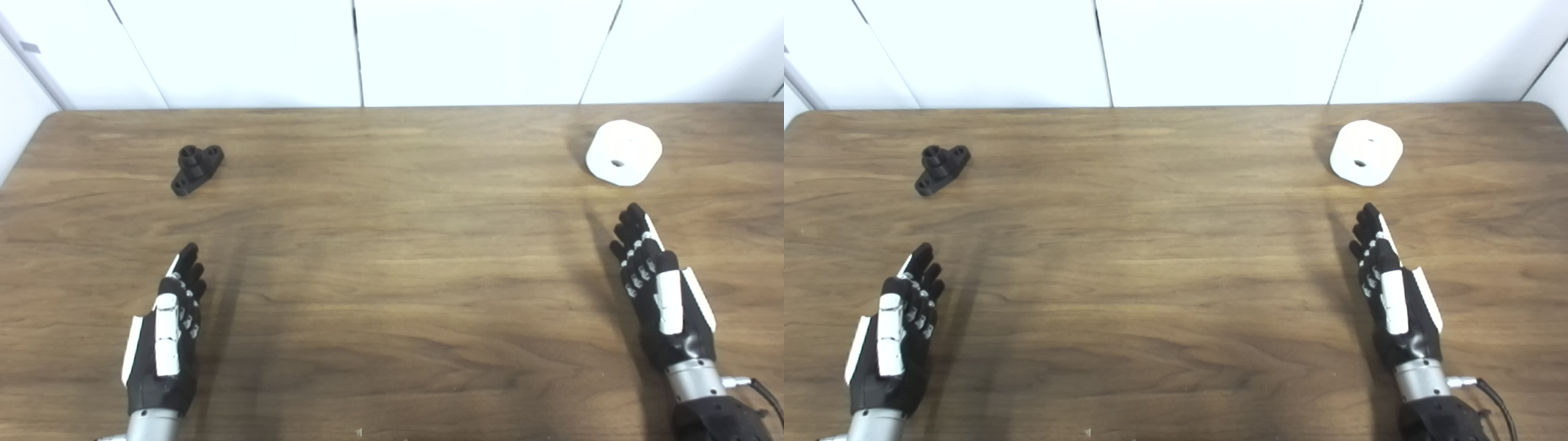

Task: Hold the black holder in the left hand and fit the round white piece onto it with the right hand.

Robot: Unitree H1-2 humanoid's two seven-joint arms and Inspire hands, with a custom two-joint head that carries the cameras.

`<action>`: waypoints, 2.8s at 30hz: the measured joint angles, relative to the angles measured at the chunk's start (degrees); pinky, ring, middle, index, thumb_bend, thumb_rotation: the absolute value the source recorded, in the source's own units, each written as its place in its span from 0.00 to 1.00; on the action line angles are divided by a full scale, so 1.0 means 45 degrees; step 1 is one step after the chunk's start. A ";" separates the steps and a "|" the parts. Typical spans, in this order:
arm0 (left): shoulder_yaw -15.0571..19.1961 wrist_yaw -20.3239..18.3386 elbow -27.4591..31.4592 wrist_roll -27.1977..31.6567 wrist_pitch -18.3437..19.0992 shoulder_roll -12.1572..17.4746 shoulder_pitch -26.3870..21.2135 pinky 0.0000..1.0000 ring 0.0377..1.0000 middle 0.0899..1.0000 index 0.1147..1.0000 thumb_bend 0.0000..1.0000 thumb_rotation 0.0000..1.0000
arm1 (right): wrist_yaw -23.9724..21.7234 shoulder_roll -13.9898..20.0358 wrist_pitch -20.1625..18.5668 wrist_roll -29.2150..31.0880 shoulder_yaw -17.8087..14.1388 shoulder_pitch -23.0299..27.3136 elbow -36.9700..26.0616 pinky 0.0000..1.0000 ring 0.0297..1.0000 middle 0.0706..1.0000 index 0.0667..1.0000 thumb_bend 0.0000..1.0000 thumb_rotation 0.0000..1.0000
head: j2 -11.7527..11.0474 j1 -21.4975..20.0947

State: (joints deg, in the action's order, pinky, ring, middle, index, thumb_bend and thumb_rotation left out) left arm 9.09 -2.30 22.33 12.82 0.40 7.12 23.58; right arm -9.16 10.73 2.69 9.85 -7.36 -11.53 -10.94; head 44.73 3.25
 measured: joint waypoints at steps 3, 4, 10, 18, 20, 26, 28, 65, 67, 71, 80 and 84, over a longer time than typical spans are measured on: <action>-0.0005 -0.0004 0.0000 -0.0119 0.0001 0.0000 -0.0002 1.00 1.00 1.00 0.94 0.48 1.00 | 0.0001 -0.0001 -0.0003 0.0000 0.0000 0.0001 0.0000 1.00 1.00 1.00 1.00 0.63 1.00 | 0.0020 0.0019; -0.0004 -0.0004 0.0000 -0.0131 0.0001 0.0000 -0.0003 1.00 1.00 1.00 0.94 0.49 1.00 | 0.0002 -0.0001 -0.0006 -0.0002 0.0000 0.0001 0.0000 1.00 1.00 1.00 1.00 0.63 1.00 | 0.0020 0.0020; -0.0002 -0.0005 0.0000 -0.0149 -0.0005 -0.0002 -0.0004 1.00 1.00 1.00 0.94 0.49 1.00 | 0.0001 0.0000 -0.0048 -0.0010 0.0001 0.0001 0.0000 1.00 1.00 1.00 1.00 0.64 1.00 | -0.0019 0.0000; -0.0039 -0.0008 -0.0006 -0.0181 -0.0033 -0.0004 -0.0007 1.00 1.00 1.00 0.95 0.48 1.00 | -0.0002 0.0023 0.0035 -0.0018 -0.0001 0.0004 0.0030 1.00 1.00 1.00 1.00 0.62 1.00 | -0.0194 0.0331; -0.0093 -0.0007 -0.0022 -0.0235 -0.0074 -0.0006 -0.0007 1.00 1.00 1.00 0.95 0.48 1.00 | -0.0015 0.0058 0.0075 0.0000 -0.0002 0.0009 0.0069 1.00 1.00 1.00 1.00 0.62 1.00 | -0.0350 0.0934; -0.0364 0.0065 -0.0408 -0.1068 -0.0692 -0.0073 -0.0010 1.00 1.00 1.00 0.93 0.48 0.98 | -0.0165 0.0328 0.0341 0.0191 -0.0021 0.0096 0.0351 1.00 1.00 1.00 1.00 0.63 1.00 | -0.1034 0.2049; -0.0428 0.0079 -0.0507 -0.1230 -0.0885 -0.0082 -0.0012 1.00 1.00 1.00 0.93 0.47 0.98 | -0.0256 0.0500 0.0471 0.0228 -0.0058 0.0168 0.0530 1.00 1.00 1.00 1.00 0.62 1.00 | -0.1073 0.2089; -0.1326 0.1062 -0.2002 -0.2535 -0.3161 -0.0118 -0.0194 1.00 1.00 0.99 0.92 0.42 0.89 | -0.0900 0.1151 0.1450 0.0524 -0.0365 0.1043 0.2039 1.00 1.00 1.00 1.00 0.71 1.00 | -0.3750 0.4121; -0.1335 0.1133 -0.2024 -0.2753 -0.3168 -0.0117 -0.0203 1.00 1.00 0.98 0.91 0.43 0.81 | -0.0900 0.1152 0.1462 0.0525 -0.0374 0.1069 0.2067 1.00 1.00 1.00 1.00 0.70 1.00 | -0.3750 0.4082; -0.1373 0.1627 -0.2020 -0.3744 -0.3193 -0.0156 -0.0189 0.95 0.96 0.93 0.87 0.43 0.49 | -0.0925 0.1152 0.1540 0.0529 -0.0379 0.1171 0.2182 1.00 1.00 1.00 1.00 0.69 1.00 | -0.3769 0.4023; -0.1119 0.2471 -0.1219 -0.5719 -0.2164 -0.0196 -0.0195 0.90 0.93 0.91 0.85 0.56 0.11 | -0.0973 0.1146 0.1682 0.0521 -0.0325 0.1217 0.2206 1.00 1.00 1.00 1.00 0.66 1.00 | -0.3828 0.3828; -0.0821 0.2801 -0.0906 -0.5994 -0.1562 -0.0176 -0.0320 0.87 0.91 0.89 0.83 0.59 0.10 | -0.0961 0.1150 0.1698 0.0459 -0.0355 0.1164 0.2202 1.00 1.00 1.00 1.00 0.67 1.00 | -0.3828 0.3789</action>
State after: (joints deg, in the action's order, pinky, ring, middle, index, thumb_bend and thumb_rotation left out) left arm 5.40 10.31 18.25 -14.15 -6.63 6.33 22.14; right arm -13.48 15.90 10.33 11.91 -8.95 -6.29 -1.03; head 27.51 20.30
